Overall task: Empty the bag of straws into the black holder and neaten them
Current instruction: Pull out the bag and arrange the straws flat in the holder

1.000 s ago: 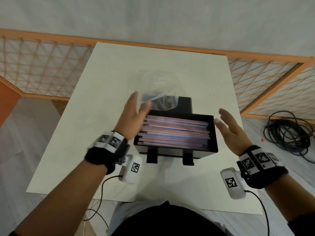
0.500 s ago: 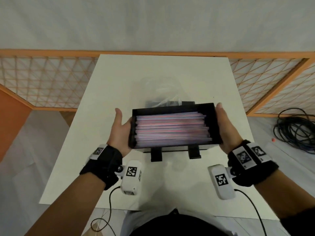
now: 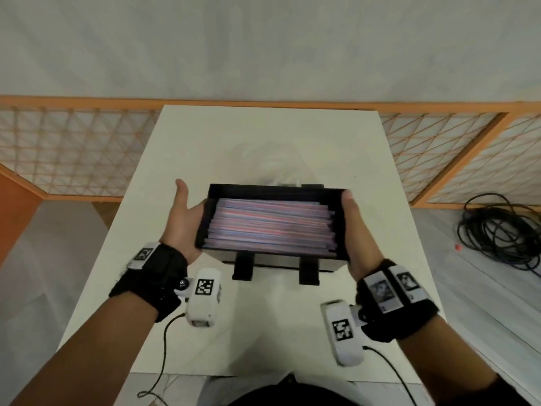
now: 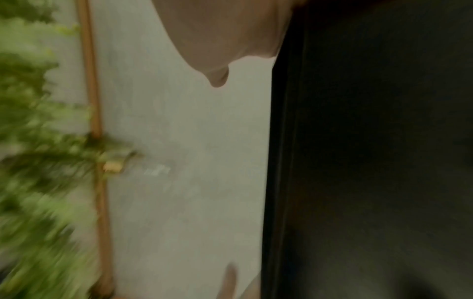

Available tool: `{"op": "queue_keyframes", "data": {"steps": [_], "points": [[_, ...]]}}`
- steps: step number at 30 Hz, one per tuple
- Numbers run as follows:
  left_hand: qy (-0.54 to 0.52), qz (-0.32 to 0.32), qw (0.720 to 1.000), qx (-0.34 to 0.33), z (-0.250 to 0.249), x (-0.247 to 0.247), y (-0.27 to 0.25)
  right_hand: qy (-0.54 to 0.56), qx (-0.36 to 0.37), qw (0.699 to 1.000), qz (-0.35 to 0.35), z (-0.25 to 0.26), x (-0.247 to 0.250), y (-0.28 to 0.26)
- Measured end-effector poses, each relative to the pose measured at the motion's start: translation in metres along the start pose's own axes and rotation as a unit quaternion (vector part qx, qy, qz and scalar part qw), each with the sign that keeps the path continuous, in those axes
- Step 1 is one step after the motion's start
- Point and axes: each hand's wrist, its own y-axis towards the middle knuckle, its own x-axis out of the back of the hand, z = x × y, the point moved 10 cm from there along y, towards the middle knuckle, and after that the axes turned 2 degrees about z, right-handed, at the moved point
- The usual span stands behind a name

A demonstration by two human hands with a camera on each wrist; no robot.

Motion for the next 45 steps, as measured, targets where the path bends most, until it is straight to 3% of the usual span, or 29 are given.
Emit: {"op": "queue_keyframes", "data": {"steps": [2,6,9,13,15,17,19,21,23,26,30,35,37,40,41,43,44,45], "points": [[0.037,0.033,0.999,0.007,0.009,-0.019,0.001,0.050,-0.034,0.998,-0.030,-0.006,0.024,0.004],[-0.019,-0.017,1.000,-0.002,0.023,0.000,0.003,-0.053,-0.027,0.998,0.000,-0.011,0.012,0.009],[0.012,-0.029,0.999,0.021,0.034,0.005,0.010,-0.059,-0.064,0.996,0.016,-0.030,0.016,0.013],[0.159,-0.149,0.976,0.009,0.047,0.013,0.015,-0.146,-0.058,0.987,0.029,-0.039,0.038,0.013],[0.201,-0.185,0.962,-0.008,0.044,0.017,0.014,-0.295,0.016,0.955,0.028,-0.023,0.041,0.010],[0.214,-0.186,0.959,-0.013,0.044,0.017,0.014,-0.453,0.170,0.875,0.008,0.012,0.033,-0.007],[0.221,-0.183,0.958,-0.016,0.043,0.017,0.014,-0.523,0.300,0.790,0.116,0.023,-0.006,-0.035],[0.220,-0.180,0.959,-0.019,0.042,0.017,0.013,-0.590,0.295,0.708,0.253,-0.012,-0.036,-0.053],[0.217,-0.179,0.959,-0.021,0.042,0.015,0.013,-0.625,0.249,0.673,0.307,-0.037,-0.043,-0.054],[0.217,-0.181,0.959,-0.021,0.041,0.014,0.012,-0.660,0.261,0.647,0.279,-0.032,-0.048,-0.045],[0.226,-0.180,0.957,-0.020,0.041,0.014,0.012,-0.644,0.267,0.671,0.251,-0.015,-0.049,-0.039],[0.211,-0.186,0.959,-0.023,0.041,0.014,0.012,-0.696,0.200,0.644,0.247,-0.037,-0.048,-0.026],[0.207,-0.186,0.960,-0.022,0.042,0.014,0.012,-0.667,0.233,0.669,0.231,-0.025,-0.049,-0.025],[0.171,-0.181,0.968,-0.009,0.045,0.019,0.012,-0.561,0.303,0.764,0.098,0.021,-0.025,-0.024],[0.145,-0.172,0.974,-0.001,0.048,0.019,0.013,-0.515,0.271,0.812,0.042,0.025,-0.004,-0.018],[0.102,-0.135,0.985,0.018,0.055,0.011,0.014,-0.360,0.088,0.929,-0.018,0.003,0.039,0.001],[0.095,-0.113,0.989,0.027,0.057,0.004,0.016,-0.235,-0.021,0.972,-0.017,-0.021,0.049,0.005],[0.090,-0.095,0.991,0.037,0.059,-0.002,0.018,-0.120,-0.100,0.988,-0.016,-0.039,0.053,0.008]]}}
